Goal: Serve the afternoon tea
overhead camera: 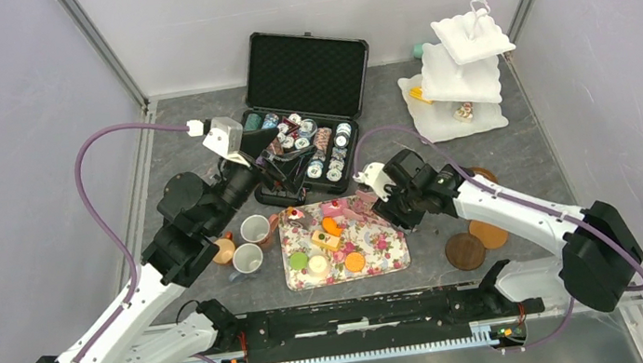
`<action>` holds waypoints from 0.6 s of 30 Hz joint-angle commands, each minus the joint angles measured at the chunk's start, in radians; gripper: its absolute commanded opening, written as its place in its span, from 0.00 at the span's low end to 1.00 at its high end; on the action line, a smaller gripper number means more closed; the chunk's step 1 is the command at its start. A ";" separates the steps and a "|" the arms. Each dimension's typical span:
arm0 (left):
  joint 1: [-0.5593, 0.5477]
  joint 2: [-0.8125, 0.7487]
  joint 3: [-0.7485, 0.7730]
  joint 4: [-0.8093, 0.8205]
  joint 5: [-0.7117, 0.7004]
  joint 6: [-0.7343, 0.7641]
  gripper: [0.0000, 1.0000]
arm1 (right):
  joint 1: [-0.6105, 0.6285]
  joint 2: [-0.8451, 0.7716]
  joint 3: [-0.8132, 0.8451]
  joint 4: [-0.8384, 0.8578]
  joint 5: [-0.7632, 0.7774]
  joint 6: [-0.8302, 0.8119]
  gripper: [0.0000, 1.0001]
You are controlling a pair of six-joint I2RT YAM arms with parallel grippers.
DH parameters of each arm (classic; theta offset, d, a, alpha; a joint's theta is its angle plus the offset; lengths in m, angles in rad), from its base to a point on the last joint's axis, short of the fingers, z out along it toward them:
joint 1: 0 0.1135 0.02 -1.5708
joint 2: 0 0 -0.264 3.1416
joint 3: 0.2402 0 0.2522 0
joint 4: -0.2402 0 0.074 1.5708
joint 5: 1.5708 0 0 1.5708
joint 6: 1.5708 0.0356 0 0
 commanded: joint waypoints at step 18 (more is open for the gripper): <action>0.001 0.005 0.019 0.019 -0.004 0.023 1.00 | 0.040 0.142 0.139 0.065 -0.005 -0.106 0.57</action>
